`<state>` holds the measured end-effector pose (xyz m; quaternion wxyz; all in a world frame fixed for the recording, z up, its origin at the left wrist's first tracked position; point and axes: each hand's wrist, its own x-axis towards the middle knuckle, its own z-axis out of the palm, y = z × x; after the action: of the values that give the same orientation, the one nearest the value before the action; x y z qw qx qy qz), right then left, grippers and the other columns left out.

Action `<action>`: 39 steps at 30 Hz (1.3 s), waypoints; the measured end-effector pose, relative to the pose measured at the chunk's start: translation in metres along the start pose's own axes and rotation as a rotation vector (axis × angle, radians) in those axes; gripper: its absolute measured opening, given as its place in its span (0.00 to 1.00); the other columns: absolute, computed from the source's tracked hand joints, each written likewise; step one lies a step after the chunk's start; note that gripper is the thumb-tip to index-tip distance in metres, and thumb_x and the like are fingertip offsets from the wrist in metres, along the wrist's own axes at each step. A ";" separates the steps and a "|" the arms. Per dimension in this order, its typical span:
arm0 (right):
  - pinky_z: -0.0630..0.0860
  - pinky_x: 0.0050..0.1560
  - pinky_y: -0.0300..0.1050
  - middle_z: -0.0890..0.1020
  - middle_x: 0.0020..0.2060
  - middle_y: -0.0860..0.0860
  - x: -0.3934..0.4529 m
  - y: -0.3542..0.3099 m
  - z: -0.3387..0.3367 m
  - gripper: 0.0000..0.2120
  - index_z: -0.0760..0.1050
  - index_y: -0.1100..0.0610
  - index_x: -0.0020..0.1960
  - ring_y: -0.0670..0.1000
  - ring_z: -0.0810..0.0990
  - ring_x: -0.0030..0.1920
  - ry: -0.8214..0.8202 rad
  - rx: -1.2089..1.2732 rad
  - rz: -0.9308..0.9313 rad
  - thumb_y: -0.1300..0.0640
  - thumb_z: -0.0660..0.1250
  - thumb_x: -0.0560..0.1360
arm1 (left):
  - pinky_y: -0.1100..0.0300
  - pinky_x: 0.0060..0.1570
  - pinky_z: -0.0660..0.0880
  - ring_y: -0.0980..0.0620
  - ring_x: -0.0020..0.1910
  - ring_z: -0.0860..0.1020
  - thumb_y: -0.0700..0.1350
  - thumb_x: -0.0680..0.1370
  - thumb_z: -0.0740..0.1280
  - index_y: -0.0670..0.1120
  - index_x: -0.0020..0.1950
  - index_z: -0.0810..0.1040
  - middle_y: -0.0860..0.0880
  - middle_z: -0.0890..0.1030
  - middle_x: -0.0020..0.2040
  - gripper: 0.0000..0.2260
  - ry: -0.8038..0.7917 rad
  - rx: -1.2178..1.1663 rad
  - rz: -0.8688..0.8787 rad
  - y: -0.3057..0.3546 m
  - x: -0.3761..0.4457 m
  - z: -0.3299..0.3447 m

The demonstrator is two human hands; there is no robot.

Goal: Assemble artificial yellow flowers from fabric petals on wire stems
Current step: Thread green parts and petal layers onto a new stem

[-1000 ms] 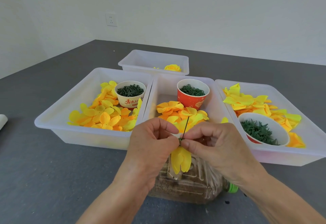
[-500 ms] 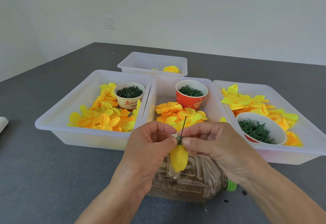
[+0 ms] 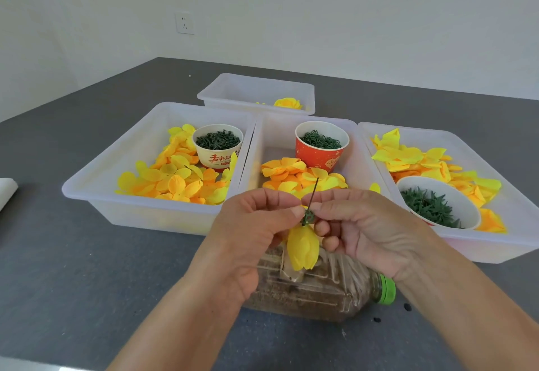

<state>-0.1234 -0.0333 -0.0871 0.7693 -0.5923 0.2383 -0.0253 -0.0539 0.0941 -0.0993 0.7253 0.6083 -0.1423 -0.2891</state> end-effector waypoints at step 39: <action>0.71 0.30 0.36 0.79 0.29 0.49 -0.006 0.005 0.002 0.12 0.80 0.53 0.35 0.43 0.75 0.29 0.136 -0.452 -0.209 0.69 0.67 0.71 | 0.69 0.29 0.72 0.57 0.28 0.74 0.29 0.70 0.67 0.46 0.32 0.80 0.48 0.78 0.30 0.13 -0.025 0.186 0.077 -0.005 0.001 -0.002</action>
<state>-0.1288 -0.0281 -0.0894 0.5929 -0.7674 0.2266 -0.0909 -0.0535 0.0949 -0.1045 0.6744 0.6635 -0.2009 -0.2540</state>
